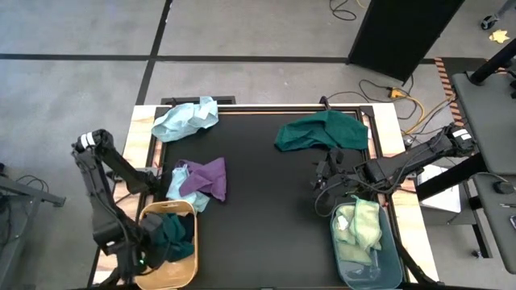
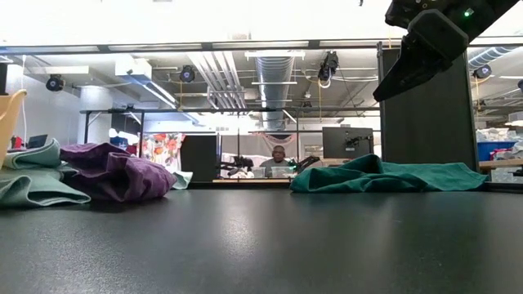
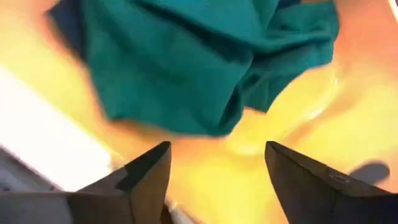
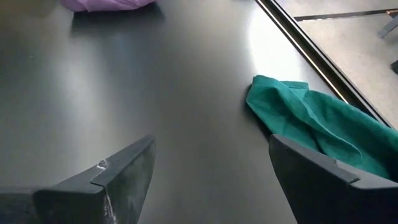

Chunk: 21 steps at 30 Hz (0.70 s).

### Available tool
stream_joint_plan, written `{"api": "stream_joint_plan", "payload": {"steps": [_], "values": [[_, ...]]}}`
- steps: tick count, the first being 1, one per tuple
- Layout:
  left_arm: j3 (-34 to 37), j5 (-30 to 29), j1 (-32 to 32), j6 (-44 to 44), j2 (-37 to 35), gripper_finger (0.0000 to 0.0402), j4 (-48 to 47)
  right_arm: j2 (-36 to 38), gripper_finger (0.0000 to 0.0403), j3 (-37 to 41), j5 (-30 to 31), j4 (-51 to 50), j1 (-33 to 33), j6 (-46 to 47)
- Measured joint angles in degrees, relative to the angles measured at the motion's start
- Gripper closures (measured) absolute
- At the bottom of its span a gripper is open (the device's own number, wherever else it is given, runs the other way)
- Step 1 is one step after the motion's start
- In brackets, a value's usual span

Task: Sort microfiber towel by color & place in baskets
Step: Put the top light blue microfiber towel into the blue bin

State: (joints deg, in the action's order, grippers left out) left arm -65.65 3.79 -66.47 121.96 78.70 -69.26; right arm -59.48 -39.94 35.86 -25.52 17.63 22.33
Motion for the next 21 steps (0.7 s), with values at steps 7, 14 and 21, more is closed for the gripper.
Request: {"api": "stream_joint_plan", "payload": {"steps": [7, 14, 21], "values": [[-8.6, -24.2, 1.9, -1.7, -1.2, 0.0130, -16.5, 0.1, 0.0095, 0.0, 1.8, 1.1, 0.1, -3.2], [-2.3, -25.8, 18.8, -16.9, -5.4, 0.0134, -16.1, 0.2, 0.0110, -4.2, 2.9, 1.0, 1.7, -8.6], [6.5, -30.9, 47.5, -36.9, -8.1, 0.0135, -14.0, 0.2, 0.0127, -4.9, 2.7, 4.1, 5.7, -9.5]]}}
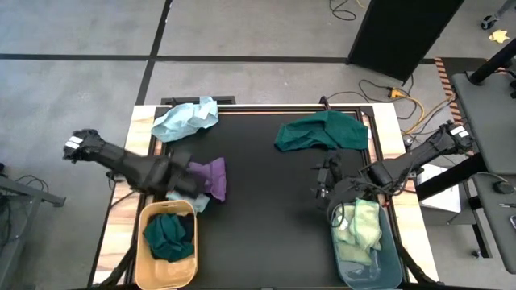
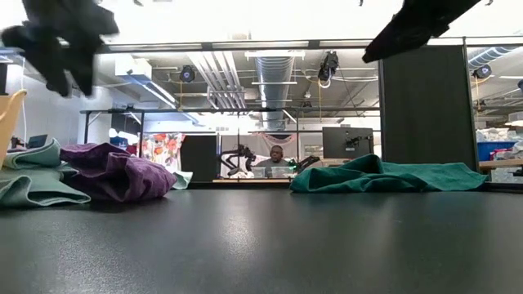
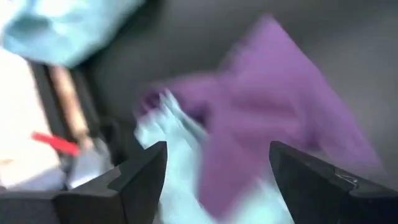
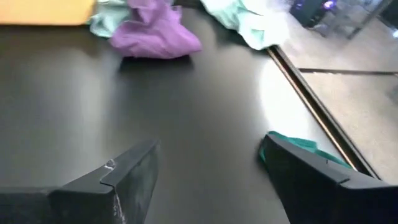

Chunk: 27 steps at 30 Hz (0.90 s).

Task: Sort microfiber towel by color & place in baskets
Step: Put the top light blue microfiber towel into the blue bin

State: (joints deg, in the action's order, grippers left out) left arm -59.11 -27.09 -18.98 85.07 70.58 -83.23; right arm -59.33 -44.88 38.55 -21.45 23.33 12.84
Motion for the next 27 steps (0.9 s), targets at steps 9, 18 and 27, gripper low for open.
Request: {"api": "stream_joint_plan", "payload": {"steps": [9, 18, 27], "values": [[2.8, -2.4, 39.0, -30.7, 0.6, 0.0135, 12.5, -1.1, 0.0146, 0.0, -0.1, 0.2, 4.9, 0.7], [2.2, 9.6, 61.4, -42.7, 5.1, 0.0135, 30.9, -8.0, 0.0139, 0.1, -1.5, 1.2, 10.6, 0.5], [-9.5, 14.7, 73.5, -49.2, 19.3, 0.0164, 24.5, -19.6, 0.0102, 0.2, -4.3, 12.5, 9.9, 4.0]]}}
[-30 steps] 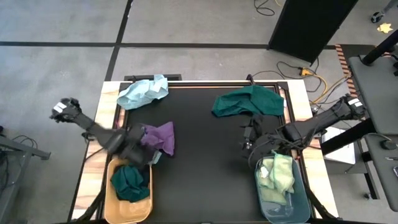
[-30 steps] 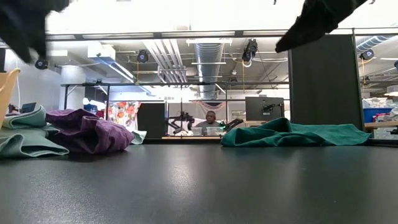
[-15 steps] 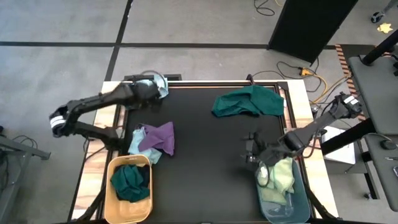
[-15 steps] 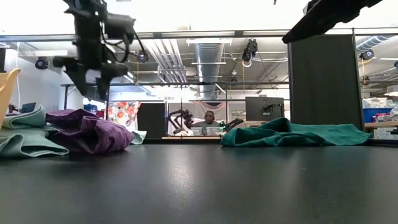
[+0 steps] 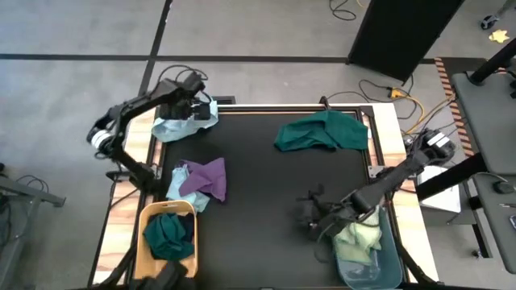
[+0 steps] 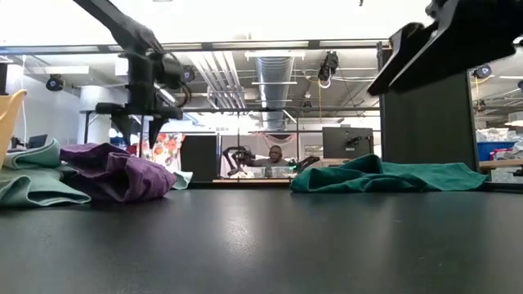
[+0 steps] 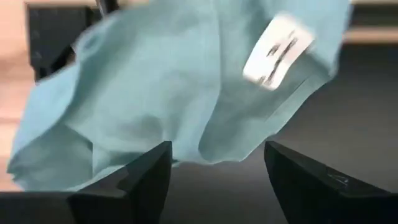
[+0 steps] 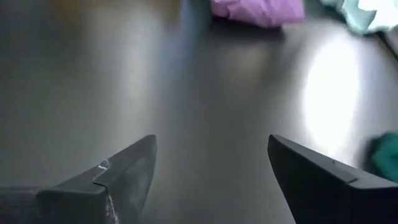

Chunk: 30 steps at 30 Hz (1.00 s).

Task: Sort microfiber towel by color & place in baskets
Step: Put the top light blue microfiber towel into the blue bin

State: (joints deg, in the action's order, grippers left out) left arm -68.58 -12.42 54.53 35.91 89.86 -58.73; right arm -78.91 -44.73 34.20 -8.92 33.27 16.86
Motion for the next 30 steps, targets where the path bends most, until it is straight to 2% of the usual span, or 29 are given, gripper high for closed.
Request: {"api": "stream_joint_plan", "payload": {"steps": [6, 11, 17, 22, 26, 30], "values": [[-8.4, 1.0, 5.2, -2.7, 9.3, 0.0187, -11.0, -6.8, 0.0081, 0.0, -3.8, 1.9, -0.9, 6.5], [-14.1, 3.1, 7.8, -6.2, 15.9, 0.0204, -14.2, -7.7, 0.0074, 0.0, -12.2, -1.0, -2.7, 12.5], [-19.3, 10.3, 8.3, -11.6, 22.6, 0.0233, -17.1, -6.5, 0.0084, 0.0, -13.7, -5.4, -2.6, 16.2], [-23.3, 10.1, 8.4, -14.1, 25.4, 0.0255, -21.0, -6.5, 0.0096, 0.0, -14.7, -6.5, -2.7, 18.1], [-23.6, 11.1, 8.5, -16.1, 26.4, 0.0273, -23.1, -6.5, 0.0104, 0.1, -14.9, -6.3, -2.7, 18.1], [-23.5, 13.0, 8.8, -17.0, 26.9, 0.0319, -23.8, -6.5, 0.0109, 0.1, -14.9, -6.2, -2.7, 18.1]]}}
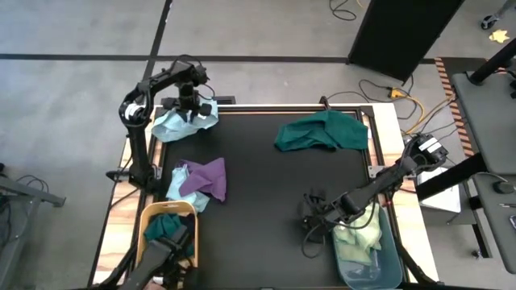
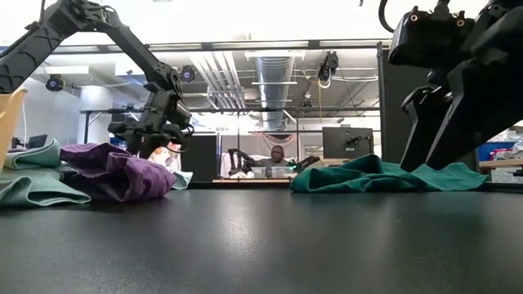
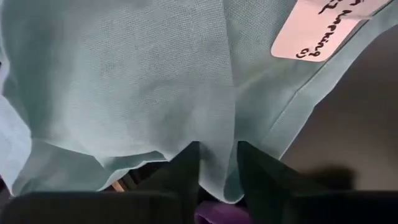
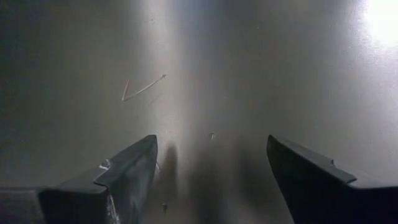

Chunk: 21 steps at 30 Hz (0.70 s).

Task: Sort microfiber towel by color & place in baskets
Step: Put the top light blue microfiber towel into the blue bin

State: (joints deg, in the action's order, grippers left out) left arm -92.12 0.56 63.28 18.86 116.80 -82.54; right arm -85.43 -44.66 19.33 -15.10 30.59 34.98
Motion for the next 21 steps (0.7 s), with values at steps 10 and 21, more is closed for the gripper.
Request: {"api": "stream_joint_plan", "payload": {"steps": [10, 21], "values": [[0.0, -7.8, -0.9, -0.7, -3.0, 0.0400, -6.6, 0.1, 0.0120, 0.0, -0.2, -1.4, 0.1, -1.2], [-4.7, -8.3, -9.9, 0.9, -26.6, 0.0401, -5.4, 0.1, 0.0128, 0.0, 8.4, -6.2, 0.3, -6.2]]}}
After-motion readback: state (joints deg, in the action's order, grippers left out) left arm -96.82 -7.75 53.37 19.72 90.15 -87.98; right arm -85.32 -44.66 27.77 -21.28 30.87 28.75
